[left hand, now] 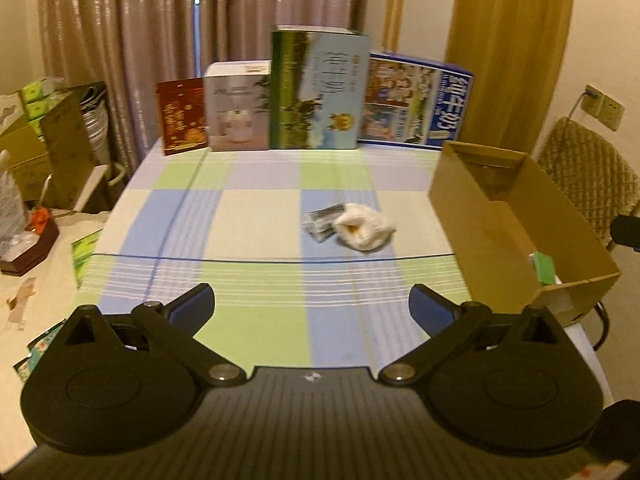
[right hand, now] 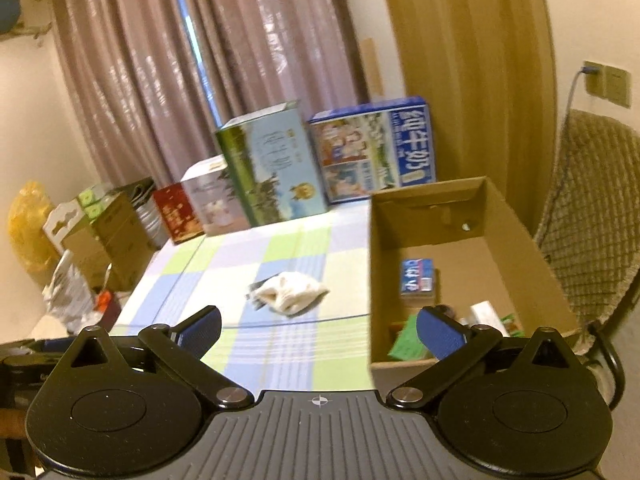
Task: Organize objects
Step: 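Move both open tools back over the glove and snack packet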
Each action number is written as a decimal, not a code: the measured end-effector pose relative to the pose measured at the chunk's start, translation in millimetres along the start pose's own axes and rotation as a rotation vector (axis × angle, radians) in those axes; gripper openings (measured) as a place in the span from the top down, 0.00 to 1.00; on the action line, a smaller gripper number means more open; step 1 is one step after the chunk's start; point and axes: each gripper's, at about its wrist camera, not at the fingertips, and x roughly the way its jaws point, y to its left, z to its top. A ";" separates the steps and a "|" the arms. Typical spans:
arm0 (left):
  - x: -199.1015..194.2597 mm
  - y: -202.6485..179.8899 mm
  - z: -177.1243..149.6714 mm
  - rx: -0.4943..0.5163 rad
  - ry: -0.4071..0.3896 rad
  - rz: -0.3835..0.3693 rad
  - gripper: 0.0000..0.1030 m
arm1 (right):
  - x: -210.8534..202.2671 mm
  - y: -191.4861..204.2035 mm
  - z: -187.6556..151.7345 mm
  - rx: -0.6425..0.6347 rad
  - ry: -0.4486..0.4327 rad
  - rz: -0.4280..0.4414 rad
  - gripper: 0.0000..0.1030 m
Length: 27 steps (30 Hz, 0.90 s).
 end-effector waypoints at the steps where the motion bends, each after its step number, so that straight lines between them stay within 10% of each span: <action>1: -0.6 3.7 -1.2 -0.002 0.002 0.006 0.01 | 1.9 4.4 -1.8 -0.006 0.004 0.006 0.02; 27: 27.1 63.6 -7.3 -0.048 0.055 0.062 0.01 | 80.2 68.7 -15.7 -0.125 0.067 0.103 0.02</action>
